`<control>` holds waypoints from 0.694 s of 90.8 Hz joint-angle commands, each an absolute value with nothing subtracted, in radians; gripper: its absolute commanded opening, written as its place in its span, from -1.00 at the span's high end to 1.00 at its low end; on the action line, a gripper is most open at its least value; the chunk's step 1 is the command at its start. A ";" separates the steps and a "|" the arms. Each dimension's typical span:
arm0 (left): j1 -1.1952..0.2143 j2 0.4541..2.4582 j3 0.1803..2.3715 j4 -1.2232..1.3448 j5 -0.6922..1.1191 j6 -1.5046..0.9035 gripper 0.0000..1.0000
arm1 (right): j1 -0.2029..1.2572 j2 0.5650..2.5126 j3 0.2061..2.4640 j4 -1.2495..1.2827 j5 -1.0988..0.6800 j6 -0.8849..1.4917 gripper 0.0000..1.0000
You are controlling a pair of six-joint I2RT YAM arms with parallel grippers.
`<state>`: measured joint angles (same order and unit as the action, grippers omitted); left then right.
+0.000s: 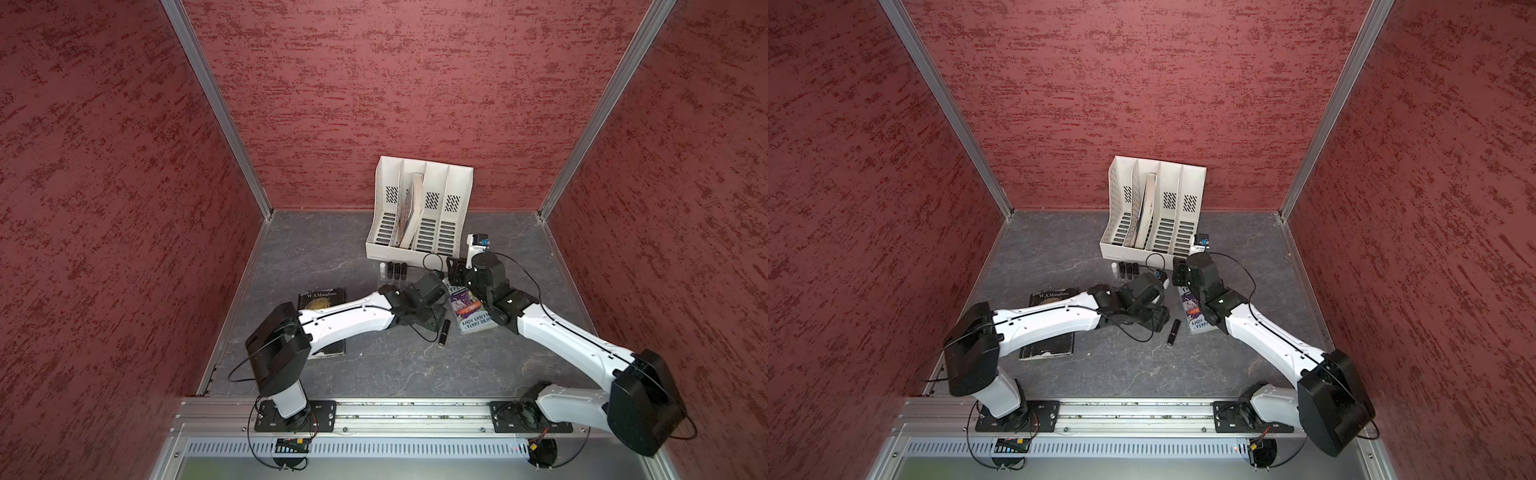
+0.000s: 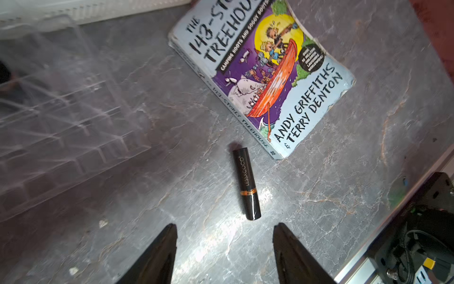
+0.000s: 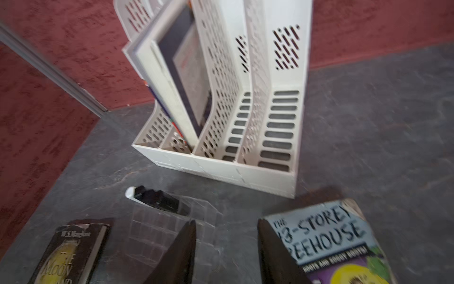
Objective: Arrange the lipsticks in the organizer
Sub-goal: Pick up the lipstick at the center of the board.
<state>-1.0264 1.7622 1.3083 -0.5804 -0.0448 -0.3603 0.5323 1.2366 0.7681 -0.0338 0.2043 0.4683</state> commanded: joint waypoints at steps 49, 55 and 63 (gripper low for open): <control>-1.063 2.144 1.652 -0.917 0.029 -0.231 -0.12 | 0.407 1.134 0.682 -0.180 0.120 0.559 0.09; -1.065 2.150 1.650 -0.917 0.027 -0.227 -0.09 | 0.402 1.129 0.681 -0.182 0.120 0.558 0.09; -1.067 2.150 1.642 -0.911 0.019 -0.226 -0.06 | 0.393 1.115 0.676 -0.187 0.121 0.564 0.10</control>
